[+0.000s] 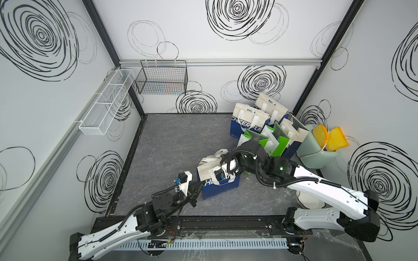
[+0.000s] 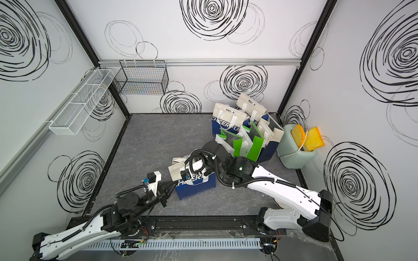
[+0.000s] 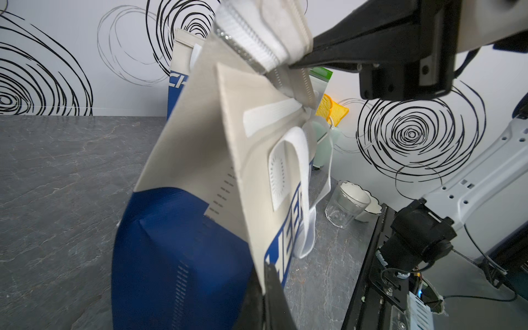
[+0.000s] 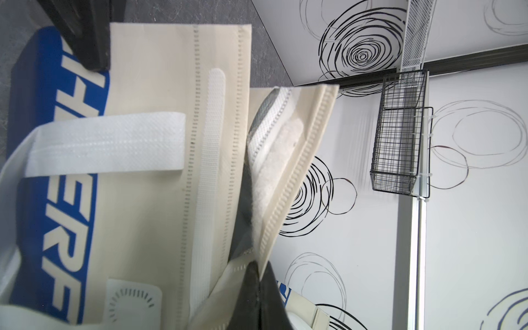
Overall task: Open the takeout bag
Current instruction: Open the takeout bag at the center of the board.
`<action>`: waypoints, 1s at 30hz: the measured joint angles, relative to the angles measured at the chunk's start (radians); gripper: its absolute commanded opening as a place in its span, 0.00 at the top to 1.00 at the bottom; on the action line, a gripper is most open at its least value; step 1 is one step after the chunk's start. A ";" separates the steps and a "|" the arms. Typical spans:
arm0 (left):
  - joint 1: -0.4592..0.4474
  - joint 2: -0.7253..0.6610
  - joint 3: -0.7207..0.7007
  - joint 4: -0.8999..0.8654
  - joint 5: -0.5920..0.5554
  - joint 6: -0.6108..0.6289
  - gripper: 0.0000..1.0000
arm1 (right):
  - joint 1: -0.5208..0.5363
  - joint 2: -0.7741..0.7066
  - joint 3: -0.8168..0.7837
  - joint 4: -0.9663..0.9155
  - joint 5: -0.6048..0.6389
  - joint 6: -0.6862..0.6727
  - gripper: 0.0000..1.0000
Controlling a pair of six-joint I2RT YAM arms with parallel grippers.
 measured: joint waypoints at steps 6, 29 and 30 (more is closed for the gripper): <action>-0.004 -0.001 0.000 -0.004 -0.001 0.000 1.00 | 0.000 0.000 -0.002 0.027 0.029 -0.070 1.00; -0.009 -0.007 0.000 -0.025 -0.014 0.001 1.00 | -0.029 0.000 -0.007 0.053 0.011 -0.172 1.00; -0.009 -0.007 0.000 -0.025 -0.014 0.001 1.00 | -0.030 0.000 -0.005 0.050 0.008 -0.172 1.00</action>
